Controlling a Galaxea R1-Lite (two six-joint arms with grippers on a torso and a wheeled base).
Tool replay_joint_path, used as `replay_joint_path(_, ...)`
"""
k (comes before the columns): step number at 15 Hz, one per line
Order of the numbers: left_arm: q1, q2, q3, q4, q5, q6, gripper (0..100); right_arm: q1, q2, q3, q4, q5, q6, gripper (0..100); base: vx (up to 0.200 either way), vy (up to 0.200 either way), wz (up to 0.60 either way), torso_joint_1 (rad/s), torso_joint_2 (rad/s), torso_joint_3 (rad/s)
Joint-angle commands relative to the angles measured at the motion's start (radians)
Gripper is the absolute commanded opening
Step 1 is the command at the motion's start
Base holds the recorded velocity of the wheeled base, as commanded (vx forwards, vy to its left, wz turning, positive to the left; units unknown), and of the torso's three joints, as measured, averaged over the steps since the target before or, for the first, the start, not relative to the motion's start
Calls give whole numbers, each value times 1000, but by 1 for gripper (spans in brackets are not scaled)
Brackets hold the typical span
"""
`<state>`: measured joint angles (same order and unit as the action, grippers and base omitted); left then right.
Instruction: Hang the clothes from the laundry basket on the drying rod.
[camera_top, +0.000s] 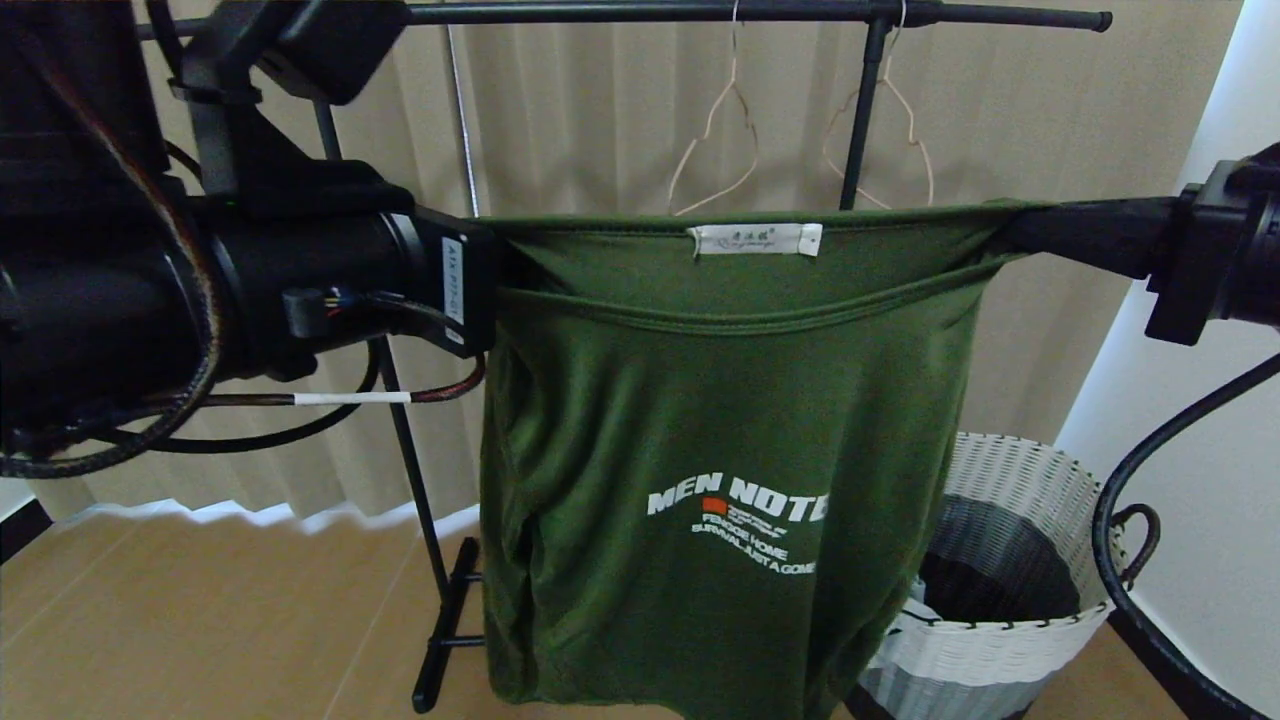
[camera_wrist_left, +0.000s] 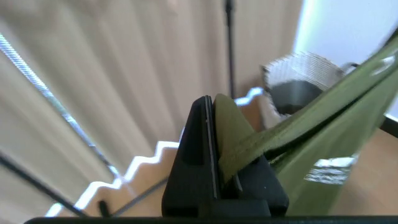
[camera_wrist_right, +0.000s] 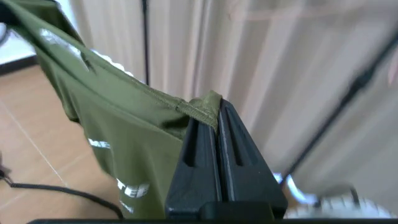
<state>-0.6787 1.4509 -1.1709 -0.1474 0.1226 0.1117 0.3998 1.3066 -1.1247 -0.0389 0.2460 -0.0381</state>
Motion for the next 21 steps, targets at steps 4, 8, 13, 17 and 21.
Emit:
replay_joint_path(4,-28,29,-12,-1,-1,-1,0,39,-33,48,-1,-28,0,0,0,0,0,0,0,0)
replay_joint_path(8,-27,19,-27,25,-3,11,0,44,3,31,-91,-30,-23,0,0,0,0,0,0,0)
replay_joint_path(13,-27,19,-21,62,-4,11,0,44,2,51,-95,-43,-29,0,0,0,0,0,0,0)
replay_joint_path(17,-22,19,-23,88,-4,9,0,24,10,54,-101,-54,-112,0,0,0,0,0,0,0)
replay_joint_path(21,-24,19,-21,83,-1,2,0,24,8,77,-108,-53,-117,0,0,0,0,0,0,0)
